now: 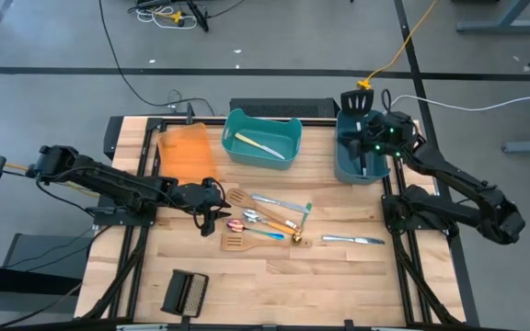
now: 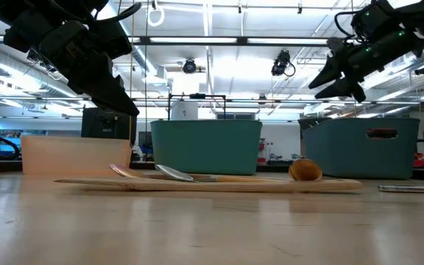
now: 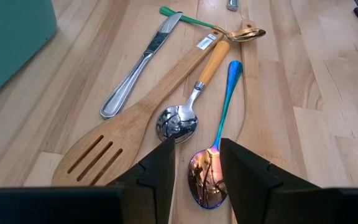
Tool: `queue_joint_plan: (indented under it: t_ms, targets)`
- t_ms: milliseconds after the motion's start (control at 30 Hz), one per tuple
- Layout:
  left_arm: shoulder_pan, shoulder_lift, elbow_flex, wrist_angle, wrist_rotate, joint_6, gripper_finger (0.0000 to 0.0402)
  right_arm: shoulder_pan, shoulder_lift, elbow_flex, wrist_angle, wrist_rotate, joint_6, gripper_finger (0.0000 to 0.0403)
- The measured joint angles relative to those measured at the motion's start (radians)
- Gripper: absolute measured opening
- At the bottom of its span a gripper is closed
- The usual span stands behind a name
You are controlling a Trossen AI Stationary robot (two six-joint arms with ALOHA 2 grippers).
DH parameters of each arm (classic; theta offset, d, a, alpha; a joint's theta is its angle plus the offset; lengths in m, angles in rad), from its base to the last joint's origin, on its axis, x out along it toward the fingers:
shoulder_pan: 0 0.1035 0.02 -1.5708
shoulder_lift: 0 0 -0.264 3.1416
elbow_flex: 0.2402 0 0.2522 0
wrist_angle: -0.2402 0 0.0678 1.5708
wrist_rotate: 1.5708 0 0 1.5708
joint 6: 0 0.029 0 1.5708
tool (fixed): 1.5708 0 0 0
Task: Pick & Place Kitchen Items
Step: Put the green spoon into the orange bin
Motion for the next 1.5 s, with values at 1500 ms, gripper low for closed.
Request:
queue_joint_plan:
  t_ms: [1500]
  targets:
    - [0.0,0.0,0.0,0.002,-0.023,0.0,0.0133,0.756,0.041,0.001,-0.132,0.137,0.157,0.0196]
